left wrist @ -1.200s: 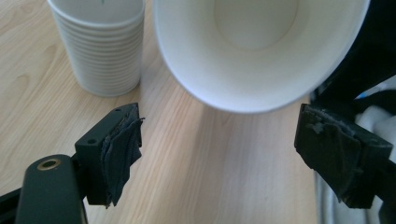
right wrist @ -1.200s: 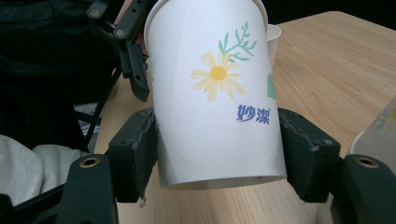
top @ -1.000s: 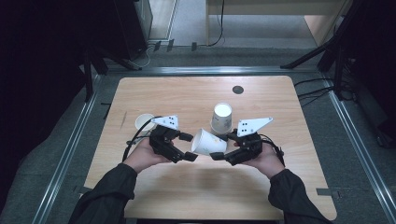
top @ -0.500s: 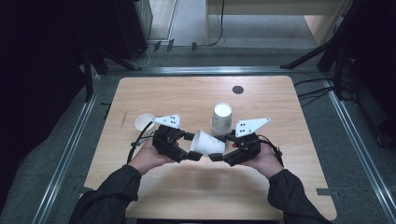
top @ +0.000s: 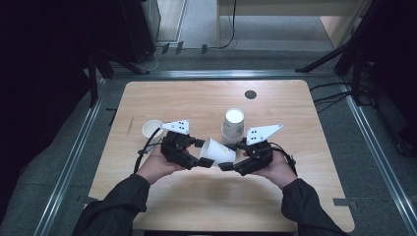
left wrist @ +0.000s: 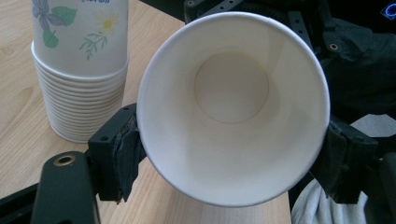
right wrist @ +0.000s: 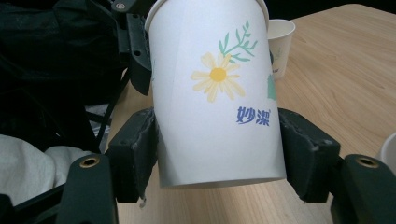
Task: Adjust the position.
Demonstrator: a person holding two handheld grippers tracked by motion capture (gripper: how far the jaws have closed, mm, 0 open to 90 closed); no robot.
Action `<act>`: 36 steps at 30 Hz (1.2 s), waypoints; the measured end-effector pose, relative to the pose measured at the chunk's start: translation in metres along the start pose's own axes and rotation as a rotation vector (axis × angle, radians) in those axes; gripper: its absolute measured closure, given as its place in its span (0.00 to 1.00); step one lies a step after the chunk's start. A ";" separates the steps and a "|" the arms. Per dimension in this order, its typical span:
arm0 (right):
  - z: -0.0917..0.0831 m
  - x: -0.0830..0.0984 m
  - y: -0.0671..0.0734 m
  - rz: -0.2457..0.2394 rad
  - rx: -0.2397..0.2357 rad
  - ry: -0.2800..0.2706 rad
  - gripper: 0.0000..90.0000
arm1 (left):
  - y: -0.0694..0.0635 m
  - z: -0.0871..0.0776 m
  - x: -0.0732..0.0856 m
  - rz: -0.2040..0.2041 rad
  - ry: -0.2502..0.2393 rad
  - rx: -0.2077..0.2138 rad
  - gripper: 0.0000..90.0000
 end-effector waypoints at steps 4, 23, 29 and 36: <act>0.000 0.000 0.000 0.001 0.000 0.004 0.38 | 0.000 0.000 0.000 0.003 0.004 0.000 0.25; 0.002 0.002 -0.001 0.002 0.022 0.021 0.34 | 0.001 -0.009 -0.001 0.009 -0.011 -0.025 0.26; 0.002 0.006 -0.004 0.002 0.036 0.058 0.33 | 0.003 -0.019 -0.002 0.007 -0.024 -0.045 0.26; 0.000 0.010 -0.006 -0.010 0.068 0.090 0.33 | 0.005 -0.032 -0.002 0.000 -0.026 -0.065 0.26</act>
Point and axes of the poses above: each handheld gripper's, and its own axes: z roughly forward along the jaws, x roughly out of its underside, y roughly to its left, the point moved 3 cm from there along z, roughly forward along the jaws, and after that the axes turned 3 degrees about x, right-handed, at the moved point
